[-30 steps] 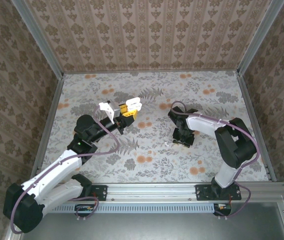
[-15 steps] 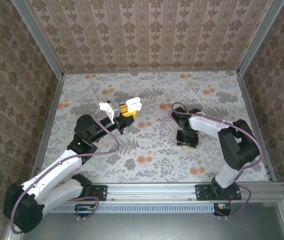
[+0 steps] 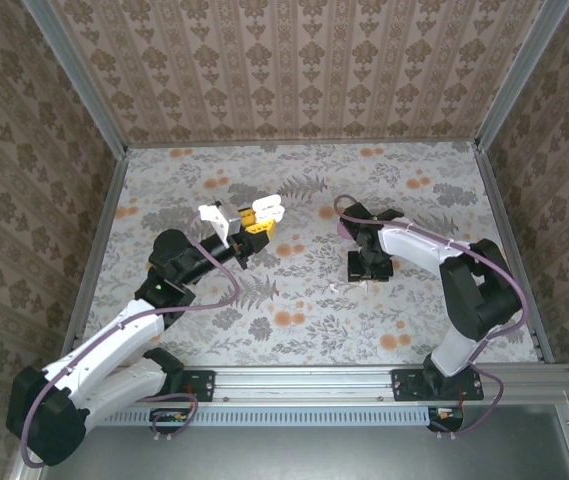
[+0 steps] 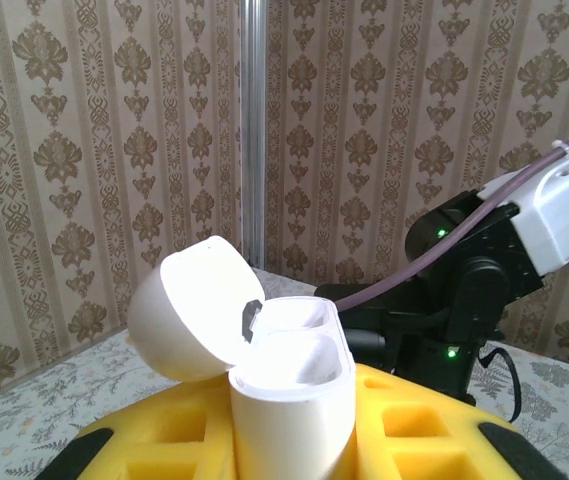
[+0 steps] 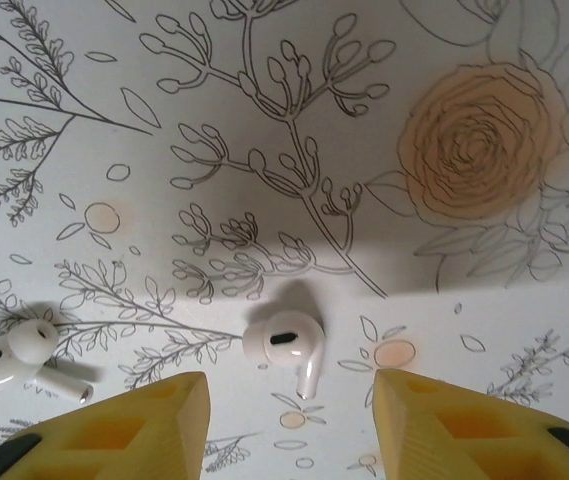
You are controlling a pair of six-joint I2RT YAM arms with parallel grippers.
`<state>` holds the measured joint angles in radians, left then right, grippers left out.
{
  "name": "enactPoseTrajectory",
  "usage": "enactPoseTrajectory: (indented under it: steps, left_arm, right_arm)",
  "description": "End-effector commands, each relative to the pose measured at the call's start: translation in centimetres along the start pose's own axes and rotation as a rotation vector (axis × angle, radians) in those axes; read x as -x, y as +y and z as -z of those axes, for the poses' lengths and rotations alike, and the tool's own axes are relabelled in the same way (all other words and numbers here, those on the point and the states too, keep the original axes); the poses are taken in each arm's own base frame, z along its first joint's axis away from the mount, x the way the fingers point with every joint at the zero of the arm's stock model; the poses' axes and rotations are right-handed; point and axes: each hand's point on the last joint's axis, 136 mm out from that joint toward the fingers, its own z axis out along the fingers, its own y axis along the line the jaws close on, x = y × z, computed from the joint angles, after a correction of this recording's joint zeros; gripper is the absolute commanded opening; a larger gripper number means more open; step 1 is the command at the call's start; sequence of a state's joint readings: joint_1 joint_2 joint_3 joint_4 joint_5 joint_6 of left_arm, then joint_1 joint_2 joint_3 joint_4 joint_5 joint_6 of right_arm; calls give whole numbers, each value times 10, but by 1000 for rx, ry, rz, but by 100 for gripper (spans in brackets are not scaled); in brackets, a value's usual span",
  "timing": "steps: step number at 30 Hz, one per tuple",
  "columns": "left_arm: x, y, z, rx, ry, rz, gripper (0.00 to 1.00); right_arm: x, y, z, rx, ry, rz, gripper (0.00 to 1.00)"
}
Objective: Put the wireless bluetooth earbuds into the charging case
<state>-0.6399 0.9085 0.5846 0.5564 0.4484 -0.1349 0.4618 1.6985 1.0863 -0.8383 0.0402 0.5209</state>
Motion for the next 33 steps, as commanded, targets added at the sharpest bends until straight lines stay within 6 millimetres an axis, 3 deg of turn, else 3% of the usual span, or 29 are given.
enactPoseTrajectory:
  steps: [1,14,33]
  left_arm:
    - [8,-1,2,-8,-24,-6,25]
    - [8,0,2,2,-20,-7,25]
    - [7,0,1,-1,-13,-3,25]
  right_arm:
    - [2,0,-3,-21,27,42,48]
    - [-3,1,-22,-54,116,190,45]
    - [-5,0,-30,-57,125,194,35]
